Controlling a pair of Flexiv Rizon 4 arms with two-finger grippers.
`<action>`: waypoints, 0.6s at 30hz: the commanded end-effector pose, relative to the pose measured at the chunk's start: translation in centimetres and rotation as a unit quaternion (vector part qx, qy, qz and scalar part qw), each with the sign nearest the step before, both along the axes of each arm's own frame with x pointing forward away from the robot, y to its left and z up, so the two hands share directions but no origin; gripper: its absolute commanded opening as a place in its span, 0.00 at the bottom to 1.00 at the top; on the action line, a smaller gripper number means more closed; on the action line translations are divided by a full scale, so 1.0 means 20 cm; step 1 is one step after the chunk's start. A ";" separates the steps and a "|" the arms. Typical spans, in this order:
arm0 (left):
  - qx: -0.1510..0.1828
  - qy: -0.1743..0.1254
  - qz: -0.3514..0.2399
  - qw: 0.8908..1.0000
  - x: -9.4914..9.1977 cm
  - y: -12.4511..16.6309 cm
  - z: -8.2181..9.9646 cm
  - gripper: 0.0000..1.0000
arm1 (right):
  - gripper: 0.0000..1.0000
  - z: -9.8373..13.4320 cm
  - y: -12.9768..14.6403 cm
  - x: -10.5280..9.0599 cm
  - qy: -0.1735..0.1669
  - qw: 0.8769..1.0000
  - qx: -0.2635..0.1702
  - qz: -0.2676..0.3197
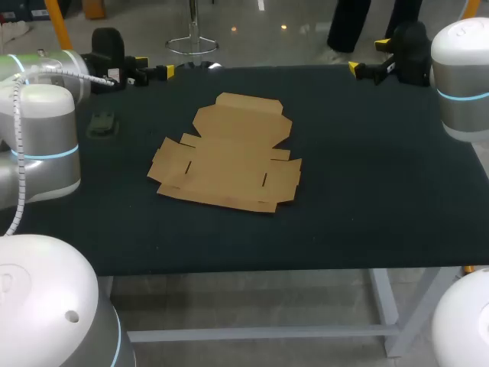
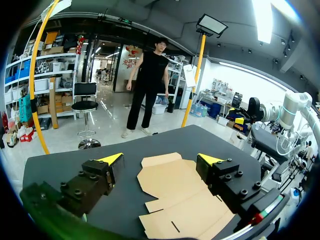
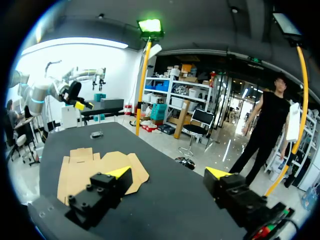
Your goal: Assemble the packaging by folding the flat box into shape, placing the metal phone stand inside, and closing the box properly
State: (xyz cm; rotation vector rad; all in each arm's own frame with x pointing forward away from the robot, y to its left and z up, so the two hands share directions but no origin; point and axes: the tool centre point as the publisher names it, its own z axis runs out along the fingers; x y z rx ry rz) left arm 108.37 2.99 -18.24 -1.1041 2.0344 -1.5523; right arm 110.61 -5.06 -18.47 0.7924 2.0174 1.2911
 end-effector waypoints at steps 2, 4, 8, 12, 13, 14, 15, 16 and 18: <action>0.000 0.000 0.001 1.000 0.00 0.00 0.00 1.00 | 1.00 0.00 0.00 0.00 -0.001 1.000 0.000 -0.001; 0.000 0.000 0.001 1.000 0.00 0.00 0.00 1.00 | 1.00 0.00 0.00 0.00 -0.001 1.000 0.000 -0.001; 0.002 0.018 -0.017 1.000 0.02 -0.01 0.01 1.00 | 1.00 -0.01 0.00 0.01 0.018 1.000 0.004 0.013; 0.001 0.056 -0.022 0.998 0.01 -0.02 0.03 1.00 | 1.00 -0.02 -0.02 0.01 0.079 0.997 0.017 -0.015; -0.007 0.077 -0.018 0.997 0.01 -0.02 0.04 1.00 | 1.00 -0.02 -0.02 0.01 0.093 0.995 0.014 -0.018; -0.008 0.095 -0.016 0.995 0.01 -0.01 0.05 1.00 | 1.00 -0.03 -0.02 -0.01 0.104 0.994 0.019 -0.016; -0.003 0.105 -0.022 0.994 0.01 -0.02 0.05 1.00 | 1.00 -0.03 -0.03 -0.01 0.118 0.992 0.021 -0.026; -0.003 0.131 -0.018 0.991 0.00 -0.02 0.05 1.00 | 1.00 -0.03 -0.04 -0.02 0.135 0.990 0.022 -0.031; 0.006 0.157 -0.026 0.987 -0.01 -0.03 0.05 1.00 | 1.00 -0.04 -0.06 -0.05 0.170 0.984 0.034 -0.035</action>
